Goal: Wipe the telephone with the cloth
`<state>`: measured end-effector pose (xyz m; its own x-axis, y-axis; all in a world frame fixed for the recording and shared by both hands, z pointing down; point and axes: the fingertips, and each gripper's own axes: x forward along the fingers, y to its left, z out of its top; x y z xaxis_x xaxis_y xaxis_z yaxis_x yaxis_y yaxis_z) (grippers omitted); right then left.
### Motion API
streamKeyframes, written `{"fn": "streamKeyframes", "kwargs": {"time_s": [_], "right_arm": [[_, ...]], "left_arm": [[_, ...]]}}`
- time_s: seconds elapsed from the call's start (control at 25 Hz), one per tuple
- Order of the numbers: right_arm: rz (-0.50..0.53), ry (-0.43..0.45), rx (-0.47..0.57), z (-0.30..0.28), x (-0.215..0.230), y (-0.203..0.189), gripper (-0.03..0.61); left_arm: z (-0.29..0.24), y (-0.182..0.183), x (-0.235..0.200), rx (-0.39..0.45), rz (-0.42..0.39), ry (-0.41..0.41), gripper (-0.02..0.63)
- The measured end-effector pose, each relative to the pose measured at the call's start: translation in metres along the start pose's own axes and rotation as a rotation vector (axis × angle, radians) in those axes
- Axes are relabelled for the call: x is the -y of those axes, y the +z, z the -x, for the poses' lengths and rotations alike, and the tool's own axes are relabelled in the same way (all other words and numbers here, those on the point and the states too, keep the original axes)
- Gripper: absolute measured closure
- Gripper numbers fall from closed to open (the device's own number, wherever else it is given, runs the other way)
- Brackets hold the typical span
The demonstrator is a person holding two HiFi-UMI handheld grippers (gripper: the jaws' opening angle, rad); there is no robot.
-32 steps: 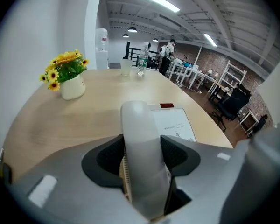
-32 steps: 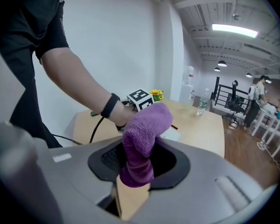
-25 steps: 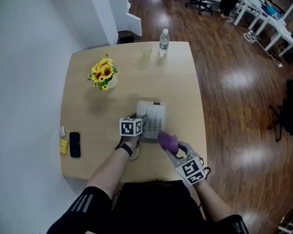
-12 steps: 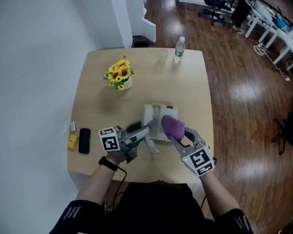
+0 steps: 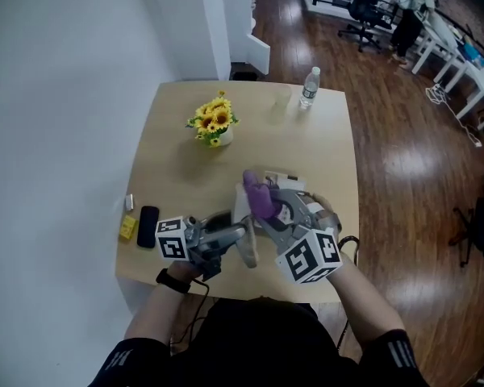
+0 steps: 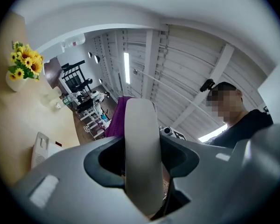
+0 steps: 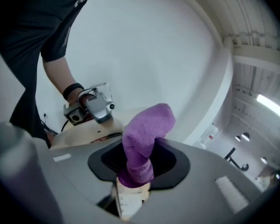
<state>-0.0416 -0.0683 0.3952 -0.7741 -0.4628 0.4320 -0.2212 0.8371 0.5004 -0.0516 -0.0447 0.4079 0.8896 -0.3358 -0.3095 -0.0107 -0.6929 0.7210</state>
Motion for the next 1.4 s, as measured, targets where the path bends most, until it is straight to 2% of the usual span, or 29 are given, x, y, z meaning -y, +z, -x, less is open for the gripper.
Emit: {"fn": "streamKeyframes", "kwargs": {"time_s": [0.24,0.32,0.48,0.64,0.76,0.88,1.08,1.28,1.4], "right_arm": [[0.114,0.129,-0.037,0.004,-0.048,0.0,0.448],[0.086,0.108,-0.035,0.006,-0.043,0.001,0.448],[0.001,0.007,0.006,0.011,-0.006,0.014,0.448],[0.08,0.058,-0.003,0.007,-0.019,0.022,0.448],[0.095,0.117,-0.015,0.009,-0.037,0.017,0.448],[0.073,0.171,-0.024,0.016,-0.06,0.008,0.448],[-0.007,0.19,-0.039,0.021,-0.082,-0.006,0.448],[0.044,0.206,-0.029,0.011,-0.095,0.005,0.448],[0.086,0.211,-0.043,0.006,-0.105,0.007,0.448]], "left_arm": [[0.015,0.005,0.008,0.023,0.0,-0.017,0.399],[0.015,0.006,0.011,0.027,0.001,-0.032,0.399],[0.01,0.0,0.017,0.004,-0.002,-0.048,0.399],[0.012,0.005,0.019,0.036,0.007,-0.066,0.399],[0.015,0.013,0.018,0.053,0.0,-0.061,0.399],[0.017,0.022,0.02,0.089,-0.013,-0.059,0.399],[0.022,0.047,0.025,0.174,-0.043,-0.069,0.399],[0.021,0.064,0.031,0.266,-0.054,-0.071,0.399],[0.017,0.065,0.032,0.281,-0.059,-0.07,0.399]]}}
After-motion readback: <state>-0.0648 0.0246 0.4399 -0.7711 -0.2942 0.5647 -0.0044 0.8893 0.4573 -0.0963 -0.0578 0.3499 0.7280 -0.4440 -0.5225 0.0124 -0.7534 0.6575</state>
